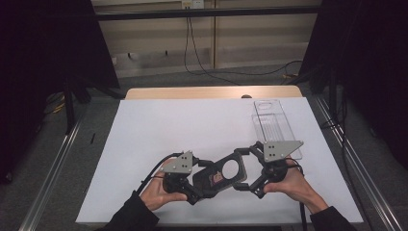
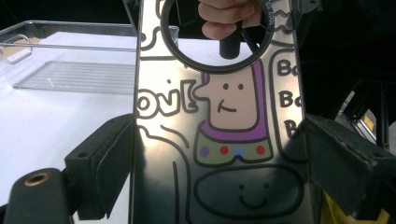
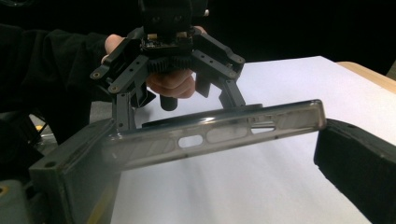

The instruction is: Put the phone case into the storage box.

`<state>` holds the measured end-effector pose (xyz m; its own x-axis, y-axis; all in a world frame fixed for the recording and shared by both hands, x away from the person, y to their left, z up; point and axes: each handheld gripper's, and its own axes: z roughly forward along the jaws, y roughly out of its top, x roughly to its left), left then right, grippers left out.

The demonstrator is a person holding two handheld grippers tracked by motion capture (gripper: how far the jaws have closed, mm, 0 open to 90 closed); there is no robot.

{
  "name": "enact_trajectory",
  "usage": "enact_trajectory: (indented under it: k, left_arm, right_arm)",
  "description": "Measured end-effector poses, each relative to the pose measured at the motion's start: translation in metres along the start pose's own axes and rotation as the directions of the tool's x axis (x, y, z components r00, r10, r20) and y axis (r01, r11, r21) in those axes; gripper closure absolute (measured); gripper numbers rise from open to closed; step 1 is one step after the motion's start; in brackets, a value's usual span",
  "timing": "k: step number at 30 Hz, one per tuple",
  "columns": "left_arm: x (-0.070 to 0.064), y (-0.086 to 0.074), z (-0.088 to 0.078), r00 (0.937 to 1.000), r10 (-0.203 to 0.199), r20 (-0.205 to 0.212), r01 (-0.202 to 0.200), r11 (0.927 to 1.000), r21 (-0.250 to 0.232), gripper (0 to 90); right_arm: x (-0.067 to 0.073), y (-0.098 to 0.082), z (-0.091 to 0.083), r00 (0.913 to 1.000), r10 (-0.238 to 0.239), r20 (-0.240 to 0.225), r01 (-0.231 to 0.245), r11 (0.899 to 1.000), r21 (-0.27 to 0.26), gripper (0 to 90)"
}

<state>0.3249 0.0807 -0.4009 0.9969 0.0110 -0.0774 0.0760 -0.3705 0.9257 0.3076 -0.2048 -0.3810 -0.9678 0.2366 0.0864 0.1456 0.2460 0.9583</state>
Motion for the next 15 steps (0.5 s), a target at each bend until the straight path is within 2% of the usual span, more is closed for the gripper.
enact_trajectory:
  k: [15]
  left_arm:
    - [0.0005, -0.0023, 0.0030, 0.9992, -0.010, 0.039, 0.009, 0.9997, 0.024, 12.3]
  right_arm:
    - [-0.0035, -0.0015, 0.0043, 0.9968, -0.024, -0.076, 0.027, 0.999, 0.033, 2.0]
